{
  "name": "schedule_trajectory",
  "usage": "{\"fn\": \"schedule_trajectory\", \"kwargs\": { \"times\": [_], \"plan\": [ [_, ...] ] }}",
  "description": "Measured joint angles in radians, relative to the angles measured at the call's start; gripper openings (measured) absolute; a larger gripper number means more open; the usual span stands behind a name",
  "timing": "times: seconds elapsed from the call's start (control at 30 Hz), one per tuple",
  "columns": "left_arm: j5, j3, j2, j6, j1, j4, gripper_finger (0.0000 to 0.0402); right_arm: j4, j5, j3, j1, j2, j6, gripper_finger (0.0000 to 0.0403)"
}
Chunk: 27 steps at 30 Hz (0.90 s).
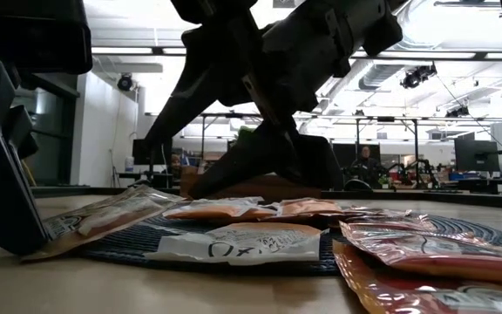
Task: Pick & Place Tea
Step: Put the brown tea bag into the left section of the wooden organizer
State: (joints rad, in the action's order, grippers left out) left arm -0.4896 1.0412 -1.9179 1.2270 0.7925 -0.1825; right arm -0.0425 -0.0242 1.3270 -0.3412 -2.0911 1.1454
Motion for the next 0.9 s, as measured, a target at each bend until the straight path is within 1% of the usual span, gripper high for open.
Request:
{"fn": "schedule_trajectory", "kwargs": {
  "times": [0.37, 0.6, 0.77, 0.9],
  "plan": [
    [0.000, 0.000, 0.000, 0.000, 0.000, 0.000, 0.0000, -0.002, 0.016, 0.000, -0.008, 0.000, 0.023, 0.0211],
    [-0.001, 0.000, 0.000, 0.000, 0.000, 0.002, 0.0000, -0.076, -0.009, 0.000, -0.013, -0.066, 0.075, 0.0211],
    [0.000, 0.000, 0.000, 0.000, 0.000, 0.002, 0.0000, -0.097, -0.013, 0.002, -0.016, -0.078, 0.087, 0.0211],
    [0.003, 0.000, 0.000, 0.000, 0.000, 0.002, 0.0000, -0.096, -0.015, 0.002, -0.016, -0.079, 0.081, 0.0194]
  ]
}}
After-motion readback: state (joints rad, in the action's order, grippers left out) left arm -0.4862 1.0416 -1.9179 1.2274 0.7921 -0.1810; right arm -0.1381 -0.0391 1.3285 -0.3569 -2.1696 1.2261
